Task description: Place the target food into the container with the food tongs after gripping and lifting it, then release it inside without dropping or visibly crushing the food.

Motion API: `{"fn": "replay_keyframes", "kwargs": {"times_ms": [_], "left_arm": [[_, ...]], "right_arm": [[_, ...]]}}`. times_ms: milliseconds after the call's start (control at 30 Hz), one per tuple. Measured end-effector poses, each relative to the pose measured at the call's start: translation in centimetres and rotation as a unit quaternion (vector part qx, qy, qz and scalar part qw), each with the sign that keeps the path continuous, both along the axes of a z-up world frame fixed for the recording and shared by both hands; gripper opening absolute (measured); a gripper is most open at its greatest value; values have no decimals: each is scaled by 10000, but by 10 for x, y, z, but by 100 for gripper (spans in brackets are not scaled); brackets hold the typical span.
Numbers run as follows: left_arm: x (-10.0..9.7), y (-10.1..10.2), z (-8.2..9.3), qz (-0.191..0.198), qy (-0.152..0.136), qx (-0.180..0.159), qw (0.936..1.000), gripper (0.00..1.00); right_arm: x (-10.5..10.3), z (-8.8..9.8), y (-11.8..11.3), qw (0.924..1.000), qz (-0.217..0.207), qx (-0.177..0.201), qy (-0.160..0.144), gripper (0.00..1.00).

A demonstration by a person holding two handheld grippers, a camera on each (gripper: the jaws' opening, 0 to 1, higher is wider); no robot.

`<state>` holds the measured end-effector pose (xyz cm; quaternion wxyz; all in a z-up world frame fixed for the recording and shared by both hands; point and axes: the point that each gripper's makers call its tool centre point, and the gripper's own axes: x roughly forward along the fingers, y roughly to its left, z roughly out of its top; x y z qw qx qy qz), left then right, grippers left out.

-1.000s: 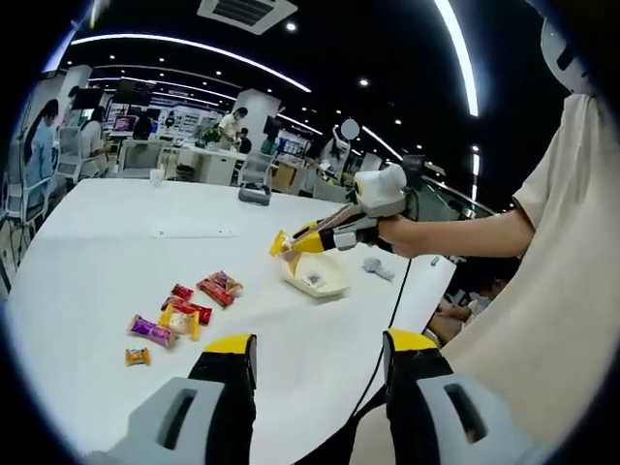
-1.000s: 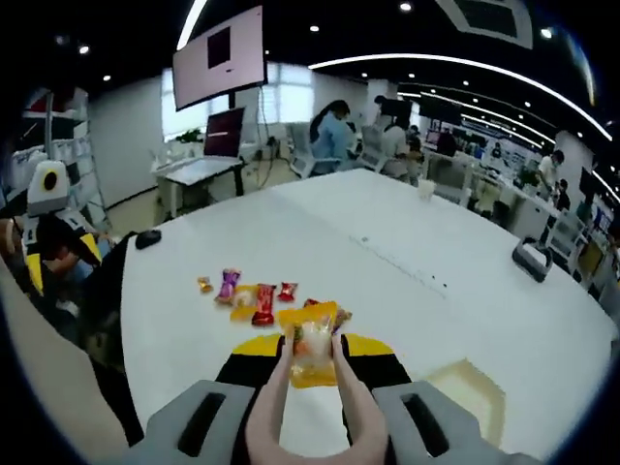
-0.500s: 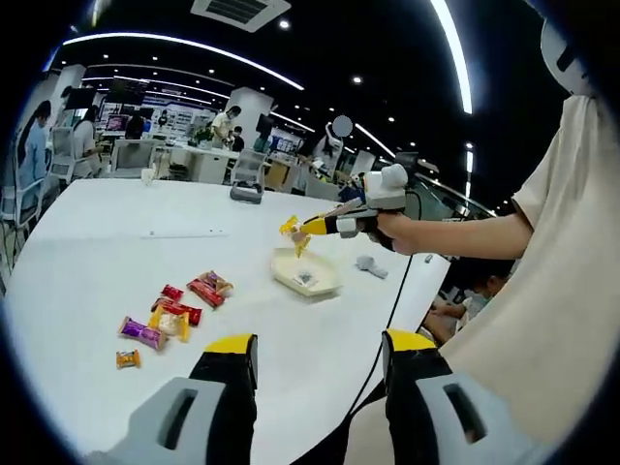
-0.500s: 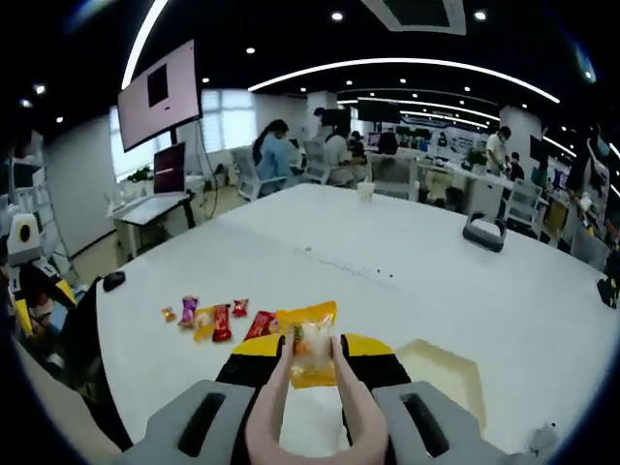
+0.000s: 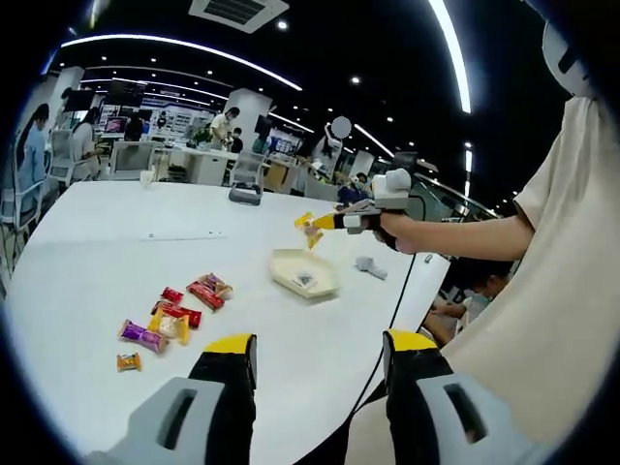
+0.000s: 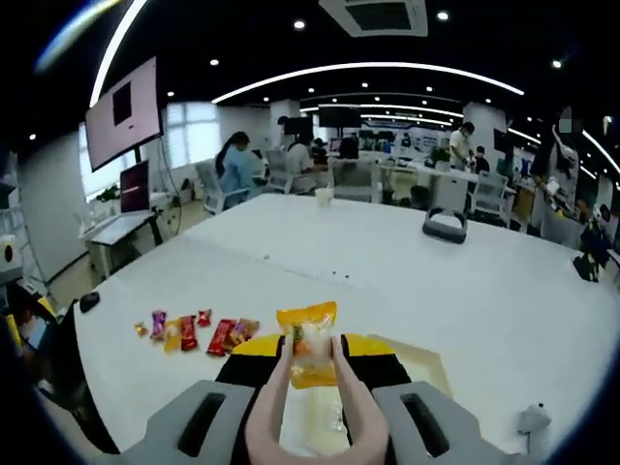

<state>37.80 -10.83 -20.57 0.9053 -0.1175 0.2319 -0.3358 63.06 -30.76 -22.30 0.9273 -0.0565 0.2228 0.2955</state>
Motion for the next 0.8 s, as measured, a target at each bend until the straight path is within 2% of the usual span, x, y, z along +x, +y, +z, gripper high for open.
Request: {"fn": "replay_keyframes", "kwargs": {"times_ms": [433,800], "left_arm": [[0,-3,0,-61,2,-30,10000,52],[0,-6,0,-83,-9,-41,10000,52]], "right_arm": [[12,7,-37,9976,-668,-6,-156,22],[16,9,-53,9952,-957,140,-178,22]]}}
